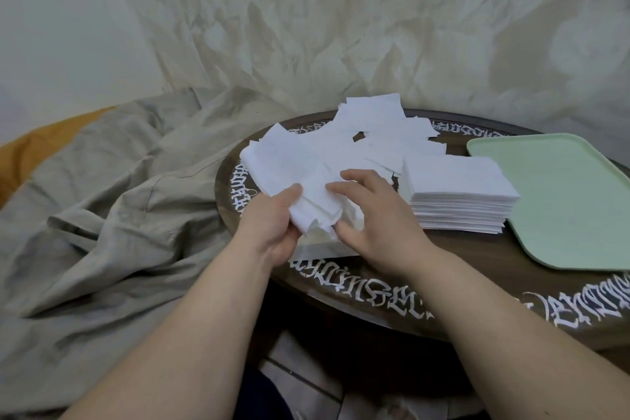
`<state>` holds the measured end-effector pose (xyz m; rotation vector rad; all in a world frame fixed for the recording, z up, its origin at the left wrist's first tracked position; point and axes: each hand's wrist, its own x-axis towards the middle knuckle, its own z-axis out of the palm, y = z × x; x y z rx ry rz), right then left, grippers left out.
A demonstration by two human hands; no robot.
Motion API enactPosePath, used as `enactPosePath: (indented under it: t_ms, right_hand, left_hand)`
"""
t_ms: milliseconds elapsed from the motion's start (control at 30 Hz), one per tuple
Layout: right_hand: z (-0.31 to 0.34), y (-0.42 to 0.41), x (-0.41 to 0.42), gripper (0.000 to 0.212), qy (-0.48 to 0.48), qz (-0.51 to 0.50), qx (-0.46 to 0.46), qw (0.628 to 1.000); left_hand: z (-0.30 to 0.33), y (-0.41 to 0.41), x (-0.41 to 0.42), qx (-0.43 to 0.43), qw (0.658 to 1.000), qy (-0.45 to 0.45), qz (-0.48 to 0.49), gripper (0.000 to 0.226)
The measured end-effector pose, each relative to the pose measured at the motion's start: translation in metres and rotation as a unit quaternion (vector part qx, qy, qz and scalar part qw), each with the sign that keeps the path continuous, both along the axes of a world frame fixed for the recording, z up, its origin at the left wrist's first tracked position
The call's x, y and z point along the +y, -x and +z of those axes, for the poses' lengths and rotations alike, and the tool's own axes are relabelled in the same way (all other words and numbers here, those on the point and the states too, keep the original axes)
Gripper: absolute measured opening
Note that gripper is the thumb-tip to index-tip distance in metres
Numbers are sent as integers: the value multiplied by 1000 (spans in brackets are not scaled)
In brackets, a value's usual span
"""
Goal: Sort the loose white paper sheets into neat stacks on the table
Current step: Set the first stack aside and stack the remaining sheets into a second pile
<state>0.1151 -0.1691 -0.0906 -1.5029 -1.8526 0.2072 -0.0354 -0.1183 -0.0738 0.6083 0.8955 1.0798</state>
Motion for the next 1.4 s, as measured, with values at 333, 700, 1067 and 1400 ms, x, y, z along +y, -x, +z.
enactPosePath:
  t_ms: [333, 700, 1067, 1400]
  right_hand:
    - [1, -1, 9, 50, 46, -36, -69, 996]
    - [12, -13, 10, 18, 79, -85, 128, 985]
    - [12, -6, 17, 11, 118, -120, 136, 976]
    - [18, -11, 22, 10, 110, -136, 459, 871]
  left_hand:
    - [-7, -2, 3, 10, 998, -28, -59, 21]
    - [-10, 0, 12, 22, 999, -19, -23, 22]
    - [-8, -3, 4, 39, 994, -21, -101, 28]
    - [-8, -5, 5, 27, 996, 7, -85, 21]
